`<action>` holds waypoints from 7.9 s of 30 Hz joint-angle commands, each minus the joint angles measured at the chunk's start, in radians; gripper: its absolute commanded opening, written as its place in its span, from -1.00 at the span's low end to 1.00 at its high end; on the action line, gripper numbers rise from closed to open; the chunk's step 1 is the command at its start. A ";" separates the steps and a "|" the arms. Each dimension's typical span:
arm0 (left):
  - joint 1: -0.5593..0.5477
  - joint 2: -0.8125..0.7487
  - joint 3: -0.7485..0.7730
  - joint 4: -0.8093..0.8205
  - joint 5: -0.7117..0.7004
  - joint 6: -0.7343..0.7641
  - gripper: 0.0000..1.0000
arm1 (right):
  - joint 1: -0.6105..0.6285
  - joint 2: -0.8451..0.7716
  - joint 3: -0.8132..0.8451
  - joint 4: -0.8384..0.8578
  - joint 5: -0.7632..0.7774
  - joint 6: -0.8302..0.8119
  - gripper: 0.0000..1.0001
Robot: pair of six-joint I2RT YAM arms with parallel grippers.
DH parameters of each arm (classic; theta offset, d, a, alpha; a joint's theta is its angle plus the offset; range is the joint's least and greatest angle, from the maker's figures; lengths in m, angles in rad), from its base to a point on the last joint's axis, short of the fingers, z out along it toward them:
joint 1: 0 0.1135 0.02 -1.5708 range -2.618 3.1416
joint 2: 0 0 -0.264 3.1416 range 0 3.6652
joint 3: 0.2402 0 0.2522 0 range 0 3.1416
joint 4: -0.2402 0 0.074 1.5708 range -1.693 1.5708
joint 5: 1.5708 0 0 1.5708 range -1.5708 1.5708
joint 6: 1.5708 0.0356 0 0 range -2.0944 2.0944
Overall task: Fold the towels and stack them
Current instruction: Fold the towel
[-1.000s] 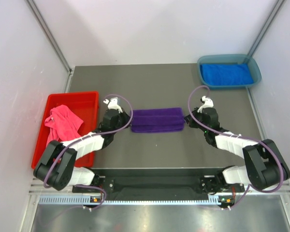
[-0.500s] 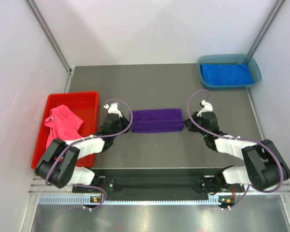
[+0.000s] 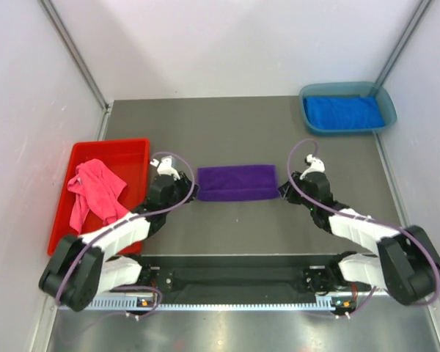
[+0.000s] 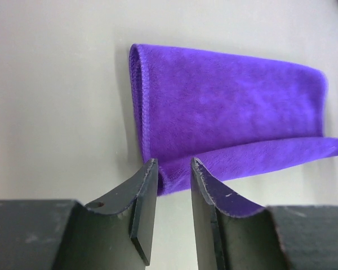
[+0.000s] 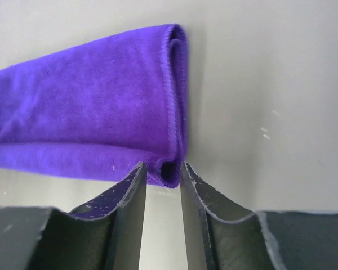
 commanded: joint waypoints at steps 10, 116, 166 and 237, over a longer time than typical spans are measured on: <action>-0.028 0.057 0.268 -0.251 0.068 0.011 -0.57 | 0.121 -0.009 0.251 -0.253 0.083 0.045 -0.36; -0.036 0.109 0.015 -0.137 -0.009 -0.411 -0.01 | -0.005 0.034 -0.003 -0.089 -0.050 0.194 0.03; -0.031 0.115 0.201 -0.206 0.020 -0.346 -1.00 | -0.032 -0.010 0.171 -0.224 -0.080 0.120 -1.00; 0.272 0.422 0.440 -0.143 0.382 -0.365 -1.00 | -0.221 0.364 0.528 -0.284 -0.359 -0.010 -1.00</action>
